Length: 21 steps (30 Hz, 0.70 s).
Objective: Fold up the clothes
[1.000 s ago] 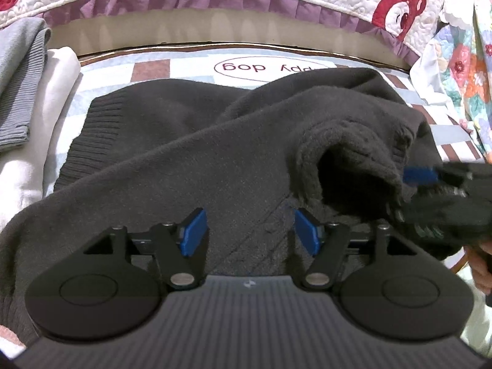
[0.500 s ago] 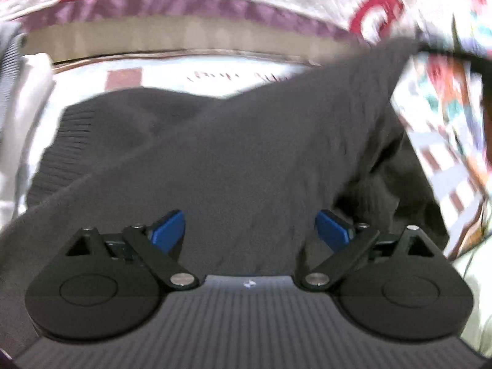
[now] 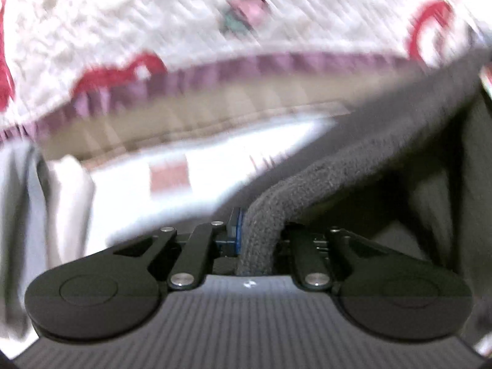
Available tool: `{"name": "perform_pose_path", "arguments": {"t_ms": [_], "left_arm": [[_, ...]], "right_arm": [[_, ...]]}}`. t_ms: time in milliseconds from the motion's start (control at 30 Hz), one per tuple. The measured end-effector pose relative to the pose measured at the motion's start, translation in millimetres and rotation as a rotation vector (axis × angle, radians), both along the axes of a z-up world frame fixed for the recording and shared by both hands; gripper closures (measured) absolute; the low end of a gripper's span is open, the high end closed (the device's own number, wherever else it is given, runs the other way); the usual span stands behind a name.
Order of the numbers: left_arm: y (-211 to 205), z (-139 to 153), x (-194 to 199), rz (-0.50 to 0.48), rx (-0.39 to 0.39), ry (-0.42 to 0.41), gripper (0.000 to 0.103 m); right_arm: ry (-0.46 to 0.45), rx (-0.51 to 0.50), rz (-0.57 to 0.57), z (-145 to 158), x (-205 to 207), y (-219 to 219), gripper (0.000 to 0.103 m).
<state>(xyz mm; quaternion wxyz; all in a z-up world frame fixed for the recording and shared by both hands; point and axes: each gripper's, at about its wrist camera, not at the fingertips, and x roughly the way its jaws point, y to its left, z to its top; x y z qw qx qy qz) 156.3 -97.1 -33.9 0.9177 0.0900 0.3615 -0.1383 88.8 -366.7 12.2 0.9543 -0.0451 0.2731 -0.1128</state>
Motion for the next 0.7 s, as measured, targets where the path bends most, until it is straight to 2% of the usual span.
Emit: {"name": "perform_pose_path", "arguments": {"t_ms": [67,100,133,200,267,367,400,467,600,700], "left_arm": [[2,8,38,0.044,-0.021,0.003,0.087],[5,10,51,0.043,-0.019,0.027,0.081],[7,12,62,0.036,-0.014,0.054,0.071],[15,15,56,-0.022,0.004,0.071,0.062],[28,12,36,-0.066,0.003,0.084,0.044],[57,-8,3,-0.063,-0.093,0.156,0.042],[67,-19,-4,-0.035,-0.132,0.198,0.042],[84,-38,-18,0.012,-0.194,0.286,0.042],[87,-45,-39,-0.007,-0.191,0.303,0.042],[82,-43,-45,-0.057,-0.177,0.276,0.040]], "right_arm": [[0.049,-0.019,-0.019,-10,27,-8,0.086],[0.070,-0.018,-0.058,-17,38,-16,0.081],[0.133,0.012,-0.086,-25,51,-25,0.073],[0.198,0.129,-0.122,-35,53,-36,0.071],[0.218,0.270,-0.104,-44,39,-40,0.064],[0.268,0.467,-0.065,-60,13,-36,0.056],[0.284,0.512,-0.054,-65,4,-31,0.055],[0.317,0.567,-0.037,-74,-11,-18,0.044],[0.370,0.580,-0.037,-82,-36,12,0.044],[0.397,0.626,-0.059,-86,-46,21,0.037]]}}
